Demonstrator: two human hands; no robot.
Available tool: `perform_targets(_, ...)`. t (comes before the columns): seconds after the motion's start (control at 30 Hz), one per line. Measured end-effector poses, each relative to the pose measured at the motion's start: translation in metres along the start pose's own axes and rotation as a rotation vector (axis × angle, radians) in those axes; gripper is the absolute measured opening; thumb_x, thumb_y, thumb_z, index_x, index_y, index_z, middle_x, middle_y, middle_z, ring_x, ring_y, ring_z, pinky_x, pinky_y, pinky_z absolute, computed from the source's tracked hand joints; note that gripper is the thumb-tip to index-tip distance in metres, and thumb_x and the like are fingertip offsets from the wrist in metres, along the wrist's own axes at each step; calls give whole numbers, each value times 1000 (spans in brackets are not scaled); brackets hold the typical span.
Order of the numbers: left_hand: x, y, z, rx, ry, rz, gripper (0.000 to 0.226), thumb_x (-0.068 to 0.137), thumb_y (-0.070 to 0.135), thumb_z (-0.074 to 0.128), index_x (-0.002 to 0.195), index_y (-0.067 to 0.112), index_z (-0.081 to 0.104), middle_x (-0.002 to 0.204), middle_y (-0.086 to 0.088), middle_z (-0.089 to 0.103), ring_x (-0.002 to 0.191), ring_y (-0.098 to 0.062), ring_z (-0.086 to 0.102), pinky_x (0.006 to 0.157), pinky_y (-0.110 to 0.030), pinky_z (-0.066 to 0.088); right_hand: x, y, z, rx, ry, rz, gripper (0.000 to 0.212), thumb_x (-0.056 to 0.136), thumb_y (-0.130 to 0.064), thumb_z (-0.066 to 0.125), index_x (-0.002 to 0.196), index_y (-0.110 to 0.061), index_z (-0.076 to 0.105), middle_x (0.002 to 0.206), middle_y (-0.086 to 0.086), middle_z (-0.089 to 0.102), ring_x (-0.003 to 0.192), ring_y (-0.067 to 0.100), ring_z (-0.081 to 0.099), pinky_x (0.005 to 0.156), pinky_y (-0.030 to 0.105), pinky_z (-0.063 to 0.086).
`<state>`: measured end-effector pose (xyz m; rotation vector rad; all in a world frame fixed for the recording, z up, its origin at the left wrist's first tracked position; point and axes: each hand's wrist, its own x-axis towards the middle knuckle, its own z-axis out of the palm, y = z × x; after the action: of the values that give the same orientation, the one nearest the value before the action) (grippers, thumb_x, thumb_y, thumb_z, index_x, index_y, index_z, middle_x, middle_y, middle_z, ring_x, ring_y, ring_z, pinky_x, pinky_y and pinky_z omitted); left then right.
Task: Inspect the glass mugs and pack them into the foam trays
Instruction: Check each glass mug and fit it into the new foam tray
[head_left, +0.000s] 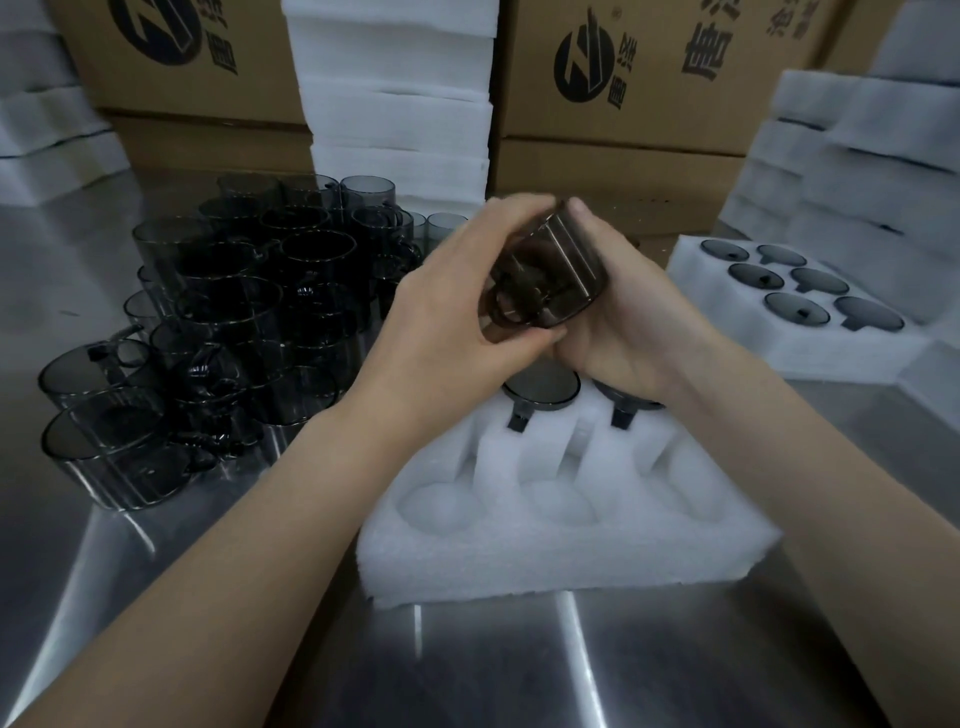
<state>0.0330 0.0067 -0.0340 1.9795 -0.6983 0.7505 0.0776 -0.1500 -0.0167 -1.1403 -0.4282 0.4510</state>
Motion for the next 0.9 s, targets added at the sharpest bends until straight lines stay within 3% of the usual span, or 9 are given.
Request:
perform_targets(0.1, 2, -1, -1, 34, -12, -25, 81, 75, 20, 75, 144, 33, 34, 130, 16, 51, 131, -2, 44, 109, -35, 40, -2, 0, -1, -97, 12, -9, 48, 101, -49, 35, 110, -20, 72, 119, 14, 69, 109, 28, 67, 89, 45, 55)
perform_targets(0.17, 2, -2, -1, 98, -28, -23, 87, 73, 29, 75, 148, 31, 31, 132, 18, 48, 137, -13, 38, 112, -45, 35, -3, 0, -1, -189, 82, -44, 45, 101, -47, 40, 110, -17, 72, 117, 16, 69, 108, 31, 67, 90, 51, 55)
perform_targets(0.23, 1, -3, 0, 128, -45, -27, 92, 70, 39, 77, 149, 25, 32, 140, 13, 48, 139, -16, 35, 113, -47, 33, -3, 1, 0, -249, 142, -81, 42, 101, -44, 44, 101, -16, 75, 107, 14, 73, 100, 29, 70, 88, 48, 55)
perform_targets(0.33, 1, -4, 1, 144, -26, -27, 85, 72, 38, 80, 146, 19, 41, 137, 5, 55, 128, -11, 50, 108, -34, 41, -3, 1, 4, -295, 224, -108, 40, 101, -39, 48, 92, -11, 76, 91, 12, 74, 84, 24, 71, 66, 33, 58)
perform_targets(0.47, 0, -3, 1, 118, -37, 42, 78, 76, 23, 81, 144, 17, 44, 134, 5, 58, 121, -4, 54, 99, -10, 40, -3, -1, 6, -250, 290, -109, 37, 100, -33, 52, 100, -1, 70, 89, 18, 70, 78, 28, 69, 56, 35, 60)
perform_targets(0.57, -1, -2, -1, 98, -72, 103, 82, 75, 20, 83, 145, 16, 41, 143, 3, 51, 133, -10, 46, 109, -23, 39, -5, -5, 5, -142, 207, -85, 33, 100, -31, 52, 103, -4, 71, 95, 17, 72, 82, 28, 72, 57, 34, 60)
perform_targets(0.67, 0, 1, -2, 70, -86, 155, 84, 72, 13, 83, 144, 15, 40, 152, 0, 40, 145, -17, 29, 118, -33, 29, -8, -7, 5, -27, 12, 27, 40, 101, -40, 45, 118, -10, 64, 108, 14, 72, 97, 26, 71, 68, 33, 59)
perform_targets(0.77, 1, 4, -2, 70, -61, 150, 83, 72, 9, 81, 141, 25, 37, 153, 7, 36, 147, -16, 23, 116, -53, 27, -9, -8, 5, 10, -143, 137, 47, 103, -48, 35, 123, -15, 61, 115, 11, 69, 104, 25, 68, 72, 35, 58)
perform_targets(0.9, 2, 3, -1, 38, -52, 142, 83, 69, 13, 83, 135, 28, 35, 151, 8, 38, 146, -18, 27, 114, -56, 30, -9, -7, 6, 10, -156, 93, 43, 104, -44, 34, 130, -18, 55, 117, 11, 67, 105, 26, 67, 69, 35, 58)
